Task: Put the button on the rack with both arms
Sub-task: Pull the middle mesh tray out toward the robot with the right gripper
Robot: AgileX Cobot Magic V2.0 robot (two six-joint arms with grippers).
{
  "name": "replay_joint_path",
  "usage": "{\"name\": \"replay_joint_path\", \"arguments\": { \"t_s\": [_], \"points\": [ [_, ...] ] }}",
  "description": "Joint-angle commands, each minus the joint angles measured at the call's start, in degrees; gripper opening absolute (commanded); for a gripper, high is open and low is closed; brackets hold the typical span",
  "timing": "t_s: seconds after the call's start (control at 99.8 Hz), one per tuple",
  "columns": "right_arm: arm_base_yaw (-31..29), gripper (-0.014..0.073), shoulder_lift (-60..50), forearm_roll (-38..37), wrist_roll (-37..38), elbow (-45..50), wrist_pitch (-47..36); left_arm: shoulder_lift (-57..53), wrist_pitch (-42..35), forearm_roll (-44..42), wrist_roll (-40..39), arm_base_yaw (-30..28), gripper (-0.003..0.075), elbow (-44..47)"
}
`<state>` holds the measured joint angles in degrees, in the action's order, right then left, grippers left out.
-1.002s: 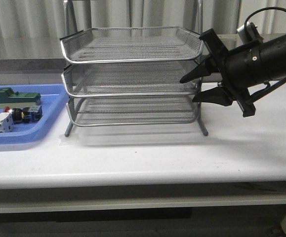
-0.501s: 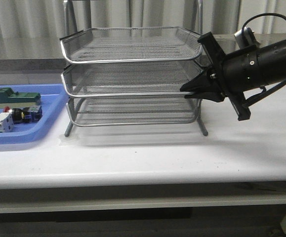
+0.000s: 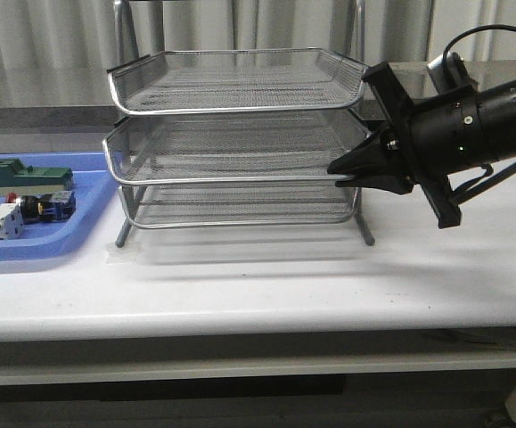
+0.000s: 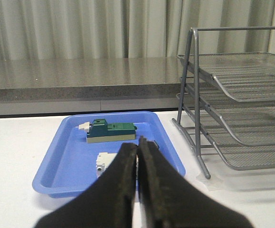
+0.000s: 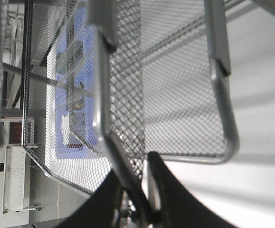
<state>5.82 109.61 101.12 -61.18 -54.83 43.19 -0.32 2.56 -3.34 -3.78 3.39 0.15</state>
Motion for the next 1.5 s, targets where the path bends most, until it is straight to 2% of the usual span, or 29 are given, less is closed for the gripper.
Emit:
{"name": "replay_joint_path", "arguments": {
  "t_s": [0.0,0.411,0.672,0.762,0.812,0.942,1.002,1.273,1.343,1.493],
  "points": [
    [0.0,-0.0050,-3.8,-1.6,-2.3,2.5,2.0,-1.7,-4.1,-0.1,-0.5,-0.2,0.0004,2.6],
    [0.0,-0.0050,-13.8,1.1,-8.5,17.2,2.0,-1.7,-4.1,-0.1,-0.5,-0.2,0.0004,2.6],
    [0.0,-0.0039,-15.7,2.6,-8.8,19.1,2.4,-1.7,-4.1,-0.1,-0.5,-0.2,0.0004,2.6],
    [0.0,0.0052,-15.7,2.6,-8.8,19.1,3.1,-1.7,-4.1,-0.1,-0.5,-0.2,0.0004,2.6],
    [0.0,0.0136,-15.7,2.6,-9.2,19.1,3.9,-1.7,-4.1,-0.1,-0.5,-0.2,0.0004,2.6],
    [-0.1,0.0423,-15.7,2.6,-9.3,19.1,5.4,-1.7,-4.1,-0.1,-0.5,-0.2,0.0004,2.6],
    [-0.1,0.0493,-15.8,2.6,-9.3,19.1,5.6,-1.7,-4.1,-0.1,-0.5,-0.2,0.0004,2.6],
    [-0.1,0.0508,-20.0,0.5,-7.7,19.1,3.8,-1.7,-4.1,-0.1,-0.5,-0.2,0.0004,2.6],
    [-0.1,0.0508,-22.2,-3.5,-3.7,19.1,1.4,-1.7,-4.1,-0.1,-0.5,-0.2,0.0004,2.6],
    [-0.1,0.0508,-28.5,-16.7,6.1,19.1,-2.3,-1.7,-4.1,-0.1,-0.5,-0.2,0.0004,2.6]
  ]
}}
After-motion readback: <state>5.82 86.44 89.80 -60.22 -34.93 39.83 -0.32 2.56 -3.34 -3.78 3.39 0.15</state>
